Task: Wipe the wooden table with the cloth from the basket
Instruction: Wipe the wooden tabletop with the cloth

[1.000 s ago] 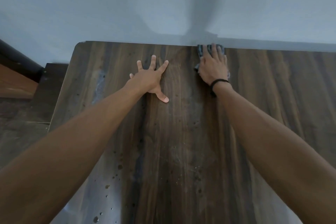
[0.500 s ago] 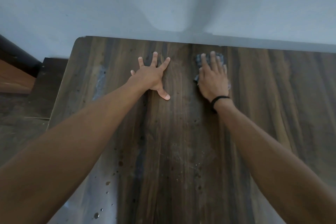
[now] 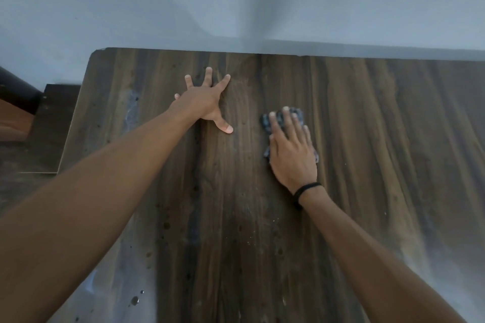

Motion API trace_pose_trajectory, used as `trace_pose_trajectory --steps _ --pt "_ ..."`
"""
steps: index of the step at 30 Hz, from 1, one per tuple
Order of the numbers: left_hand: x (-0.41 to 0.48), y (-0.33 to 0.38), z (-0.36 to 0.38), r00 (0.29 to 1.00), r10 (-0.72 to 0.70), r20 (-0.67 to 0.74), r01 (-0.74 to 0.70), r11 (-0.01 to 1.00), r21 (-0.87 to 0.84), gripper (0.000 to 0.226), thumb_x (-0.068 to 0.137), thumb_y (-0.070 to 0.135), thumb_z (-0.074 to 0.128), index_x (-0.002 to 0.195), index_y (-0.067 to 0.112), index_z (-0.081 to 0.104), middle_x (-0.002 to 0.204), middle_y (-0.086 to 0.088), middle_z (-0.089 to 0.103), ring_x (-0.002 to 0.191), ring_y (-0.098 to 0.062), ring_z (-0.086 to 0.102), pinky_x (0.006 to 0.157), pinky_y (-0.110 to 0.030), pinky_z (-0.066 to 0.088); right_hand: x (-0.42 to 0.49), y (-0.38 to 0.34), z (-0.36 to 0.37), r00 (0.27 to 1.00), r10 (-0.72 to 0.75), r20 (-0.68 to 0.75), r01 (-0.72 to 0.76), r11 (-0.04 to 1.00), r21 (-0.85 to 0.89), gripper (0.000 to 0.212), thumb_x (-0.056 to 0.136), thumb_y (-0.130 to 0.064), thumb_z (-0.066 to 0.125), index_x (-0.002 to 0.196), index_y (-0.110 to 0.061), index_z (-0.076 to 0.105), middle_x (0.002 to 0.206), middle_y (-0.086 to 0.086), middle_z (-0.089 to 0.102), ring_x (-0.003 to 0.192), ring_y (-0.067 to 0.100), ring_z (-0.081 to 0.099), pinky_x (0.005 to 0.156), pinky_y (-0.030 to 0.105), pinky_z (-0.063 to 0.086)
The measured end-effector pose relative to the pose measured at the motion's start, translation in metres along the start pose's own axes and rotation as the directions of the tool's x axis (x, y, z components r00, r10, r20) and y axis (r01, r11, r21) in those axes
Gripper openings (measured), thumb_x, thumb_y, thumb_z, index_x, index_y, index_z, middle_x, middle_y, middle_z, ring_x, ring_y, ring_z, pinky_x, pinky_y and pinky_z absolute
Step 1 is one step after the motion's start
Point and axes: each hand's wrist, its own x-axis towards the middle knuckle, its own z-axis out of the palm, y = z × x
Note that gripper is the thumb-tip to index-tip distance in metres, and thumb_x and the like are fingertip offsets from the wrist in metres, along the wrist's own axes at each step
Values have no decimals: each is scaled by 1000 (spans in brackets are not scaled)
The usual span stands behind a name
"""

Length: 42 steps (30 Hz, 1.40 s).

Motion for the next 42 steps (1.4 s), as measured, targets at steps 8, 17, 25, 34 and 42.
trace_pose_trajectory --steps 8,17,25,34,42 --pt "-24 8 16 1000 15 -17 -16 999 -28 131 65 58 84 156 40 -10 162 3 -29 144 -46 -26 111 -76 5 -40 -8 6 998 -33 47 34 999 -32 55 107 -34 26 160 -29 11 167 2 -1 152 17 -6 125 44 2" --pt "-40 14 42 998 16 59 -17 1000 19 146 58 60 87 150 42 -25 155 5 -41 143 -45 -29 110 -75 7 -75 6 2 998 22 57 -21 1000 -10 55 108 -34 27 160 -32 11 167 -1 -1 154 18 -3 126 45 6" --pt "-66 18 56 998 41 44 -40 999 -14 141 61 61 85 154 39 -19 157 4 -38 144 -46 -26 112 -73 5 -106 0 4 994 110 15 -110 994 -1 54 107 -33 27 160 -31 14 168 0 4 154 17 -1 126 46 9" --pt "-91 30 89 998 9 63 -6 999 -39 145 60 58 87 152 38 -24 154 6 -43 143 -41 -32 112 -73 0 -105 -11 3 967 255 -10 -255 967 16 55 107 -33 27 160 -30 12 168 2 2 154 19 -2 125 48 10" --pt "-117 28 101 1000 21 17 -20 998 -55 142 60 61 86 154 39 -18 159 6 -35 145 -42 -27 113 -72 1 -139 -14 7 974 225 -25 -224 974 28 54 107 -32 28 160 -27 17 168 4 9 155 21 4 125 47 12"
